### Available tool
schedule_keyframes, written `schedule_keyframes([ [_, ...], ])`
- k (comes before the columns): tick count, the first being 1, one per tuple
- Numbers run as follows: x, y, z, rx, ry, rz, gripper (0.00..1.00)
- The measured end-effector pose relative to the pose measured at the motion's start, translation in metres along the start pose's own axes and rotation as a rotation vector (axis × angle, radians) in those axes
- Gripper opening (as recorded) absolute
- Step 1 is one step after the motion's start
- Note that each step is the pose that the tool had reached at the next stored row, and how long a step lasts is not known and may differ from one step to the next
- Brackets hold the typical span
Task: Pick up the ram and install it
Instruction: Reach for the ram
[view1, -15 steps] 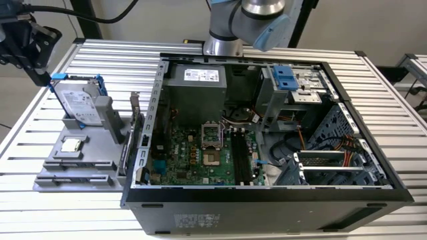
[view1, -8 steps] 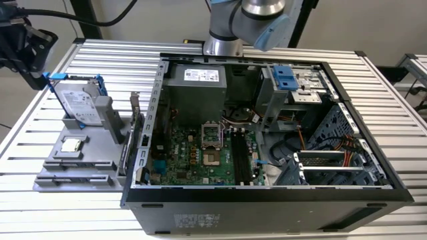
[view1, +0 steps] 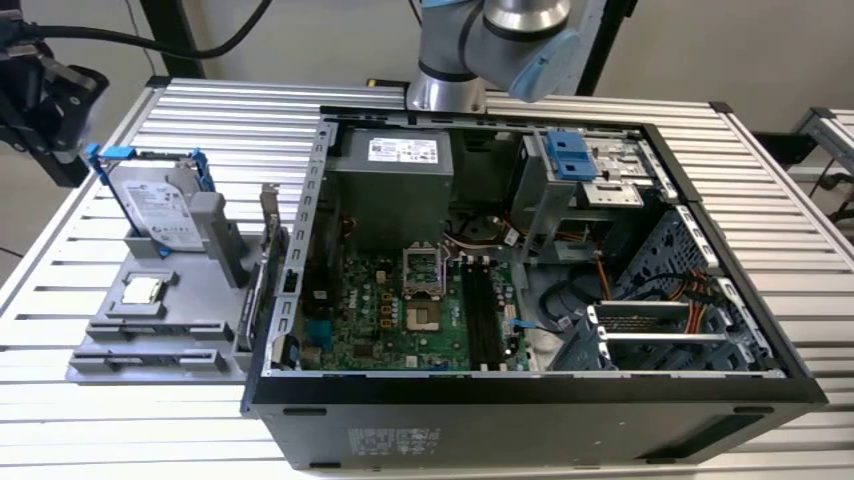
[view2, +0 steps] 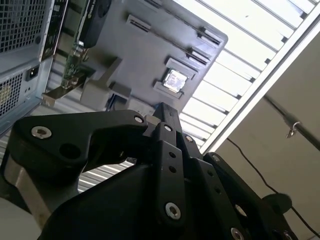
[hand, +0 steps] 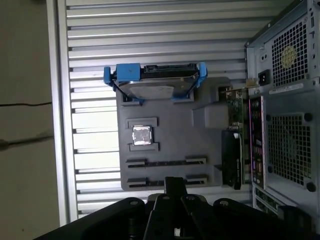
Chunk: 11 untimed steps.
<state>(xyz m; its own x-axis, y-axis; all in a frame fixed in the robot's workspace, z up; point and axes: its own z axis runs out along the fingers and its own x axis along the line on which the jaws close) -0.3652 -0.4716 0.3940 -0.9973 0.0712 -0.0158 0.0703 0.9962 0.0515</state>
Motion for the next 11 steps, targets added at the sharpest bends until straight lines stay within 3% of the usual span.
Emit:
schedule_keyframes([
  [11,0.0022,-0.0117,-0.0006,0.0,0.0,0.0,0.0],
])
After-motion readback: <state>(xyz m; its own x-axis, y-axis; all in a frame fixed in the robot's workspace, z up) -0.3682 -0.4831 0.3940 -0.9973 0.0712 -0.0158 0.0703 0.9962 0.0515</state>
